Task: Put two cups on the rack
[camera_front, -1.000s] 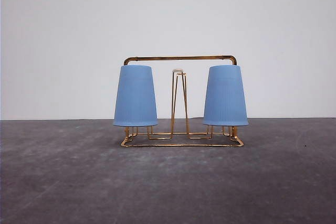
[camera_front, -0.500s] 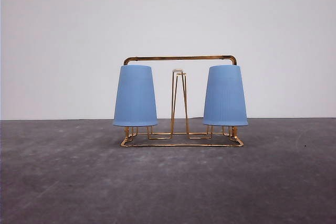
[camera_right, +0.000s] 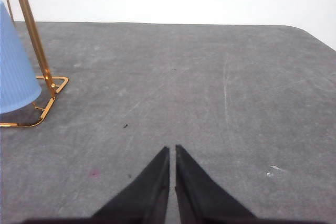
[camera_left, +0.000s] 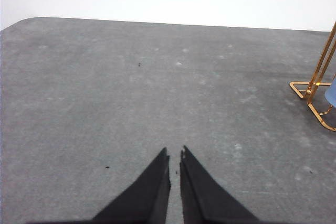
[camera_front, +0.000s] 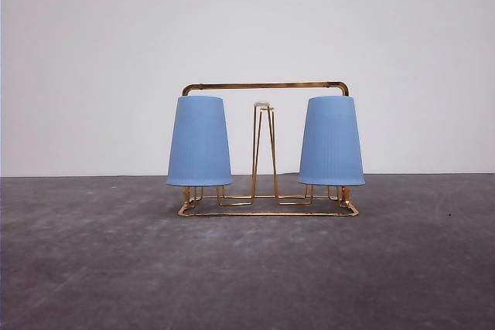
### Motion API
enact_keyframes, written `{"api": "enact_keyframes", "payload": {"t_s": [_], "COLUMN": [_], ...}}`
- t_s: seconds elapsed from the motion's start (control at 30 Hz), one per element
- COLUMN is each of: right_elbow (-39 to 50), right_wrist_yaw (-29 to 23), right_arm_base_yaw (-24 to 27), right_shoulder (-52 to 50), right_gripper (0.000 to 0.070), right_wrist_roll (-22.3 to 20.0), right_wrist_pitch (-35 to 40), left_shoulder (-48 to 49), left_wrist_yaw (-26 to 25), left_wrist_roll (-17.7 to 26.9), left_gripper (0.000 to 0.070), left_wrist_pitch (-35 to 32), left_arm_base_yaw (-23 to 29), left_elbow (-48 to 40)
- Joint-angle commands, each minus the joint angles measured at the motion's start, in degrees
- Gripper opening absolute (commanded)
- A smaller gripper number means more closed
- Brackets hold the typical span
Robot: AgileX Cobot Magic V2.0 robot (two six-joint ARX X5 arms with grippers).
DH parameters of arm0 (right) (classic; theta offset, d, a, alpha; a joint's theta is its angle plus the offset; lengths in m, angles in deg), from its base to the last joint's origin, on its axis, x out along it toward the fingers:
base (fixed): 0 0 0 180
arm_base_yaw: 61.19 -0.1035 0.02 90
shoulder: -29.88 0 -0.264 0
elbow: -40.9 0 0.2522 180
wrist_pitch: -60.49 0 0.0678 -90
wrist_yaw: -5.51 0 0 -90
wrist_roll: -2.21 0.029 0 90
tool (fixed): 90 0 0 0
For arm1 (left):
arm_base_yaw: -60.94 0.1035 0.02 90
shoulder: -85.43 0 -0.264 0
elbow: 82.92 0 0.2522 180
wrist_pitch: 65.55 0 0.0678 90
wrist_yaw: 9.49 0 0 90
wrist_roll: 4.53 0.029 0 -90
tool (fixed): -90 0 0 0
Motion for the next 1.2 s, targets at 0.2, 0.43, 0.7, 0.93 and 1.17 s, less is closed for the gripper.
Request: {"api": "enact_keyframes", "payload": {"t_s": [0.2,0.43,0.7,0.93,1.17], "right_elbow": [0.24,0.24,0.24,0.24,0.24], "right_wrist_yaw": [0.0,0.0,0.0,0.0,0.0], "right_arm_base_yaw": [0.09,0.09,0.09,0.09,0.09], "right_shoulder": [0.02,0.02,0.02,0.02,0.02], "right_gripper": [0.0017,0.0017,0.0017,0.0017,0.0017], "right_wrist_roll": [-0.22,-0.22,-0.22,-0.22,-0.22], "right_wrist_pitch": [0.77,0.77,0.77,0.77,0.77], "left_shoulder": [0.0,0.0,0.0,0.0,0.0], "left_wrist_yaw": [0.13,0.13,0.13,0.13,0.13], "left_wrist_roll": [-0.09,-0.09,-0.09,-0.09,-0.09], "left_gripper": [0.0016,0.0016,0.0016,0.0016,0.0017], "left_wrist_pitch": [0.39,0.39,0.39,0.39,0.39], "left_arm_base_yaw": [0.04,0.04,0.06,0.04,0.06], "left_elbow": [-0.85,-0.85,-0.85,-0.85,-0.85]}}
